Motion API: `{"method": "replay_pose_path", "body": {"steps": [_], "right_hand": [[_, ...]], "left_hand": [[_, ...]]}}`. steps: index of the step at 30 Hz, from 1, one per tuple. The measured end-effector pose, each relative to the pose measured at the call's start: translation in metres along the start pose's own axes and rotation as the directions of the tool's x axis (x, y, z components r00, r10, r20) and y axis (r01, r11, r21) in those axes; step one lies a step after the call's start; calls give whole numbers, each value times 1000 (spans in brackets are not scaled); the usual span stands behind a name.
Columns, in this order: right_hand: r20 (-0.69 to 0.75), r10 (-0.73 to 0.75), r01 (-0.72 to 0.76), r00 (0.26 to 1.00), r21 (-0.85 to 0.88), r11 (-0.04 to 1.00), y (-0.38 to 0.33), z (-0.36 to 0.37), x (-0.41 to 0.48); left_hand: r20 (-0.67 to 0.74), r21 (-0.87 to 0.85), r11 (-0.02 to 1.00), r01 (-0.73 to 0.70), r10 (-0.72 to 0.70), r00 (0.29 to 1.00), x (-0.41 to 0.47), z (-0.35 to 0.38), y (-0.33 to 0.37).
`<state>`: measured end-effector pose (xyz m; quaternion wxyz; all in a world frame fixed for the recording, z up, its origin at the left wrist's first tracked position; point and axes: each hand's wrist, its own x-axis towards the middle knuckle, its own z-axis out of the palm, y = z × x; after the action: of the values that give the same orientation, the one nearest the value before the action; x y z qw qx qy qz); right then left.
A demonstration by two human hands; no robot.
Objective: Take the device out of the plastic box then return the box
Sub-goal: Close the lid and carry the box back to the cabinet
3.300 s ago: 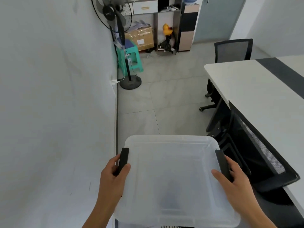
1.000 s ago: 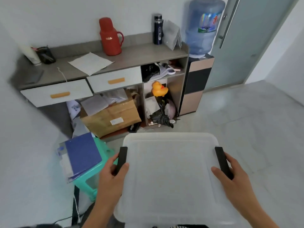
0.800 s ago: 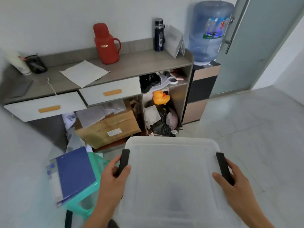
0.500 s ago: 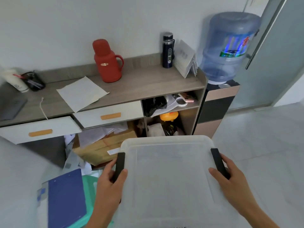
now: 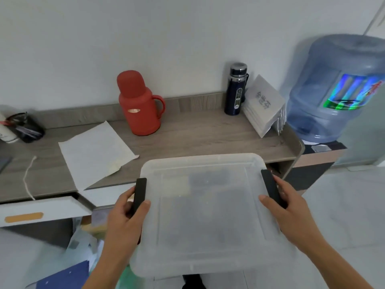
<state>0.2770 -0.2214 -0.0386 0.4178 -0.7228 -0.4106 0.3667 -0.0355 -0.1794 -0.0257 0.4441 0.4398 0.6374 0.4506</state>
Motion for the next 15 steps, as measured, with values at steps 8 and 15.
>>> {"method": "replay_pose_path", "body": {"steps": [8, 15], "right_hand": [[-173, -64, 40, 983, -139, 989, -68, 15, 111], [-102, -65, 38, 993, -247, 968, -98, 22, 198]], "left_hand": [[126, 106, 980, -167, 154, 980, 150, 39, 54], [140, 123, 983, -140, 122, 983, 215, 67, 65]]}}
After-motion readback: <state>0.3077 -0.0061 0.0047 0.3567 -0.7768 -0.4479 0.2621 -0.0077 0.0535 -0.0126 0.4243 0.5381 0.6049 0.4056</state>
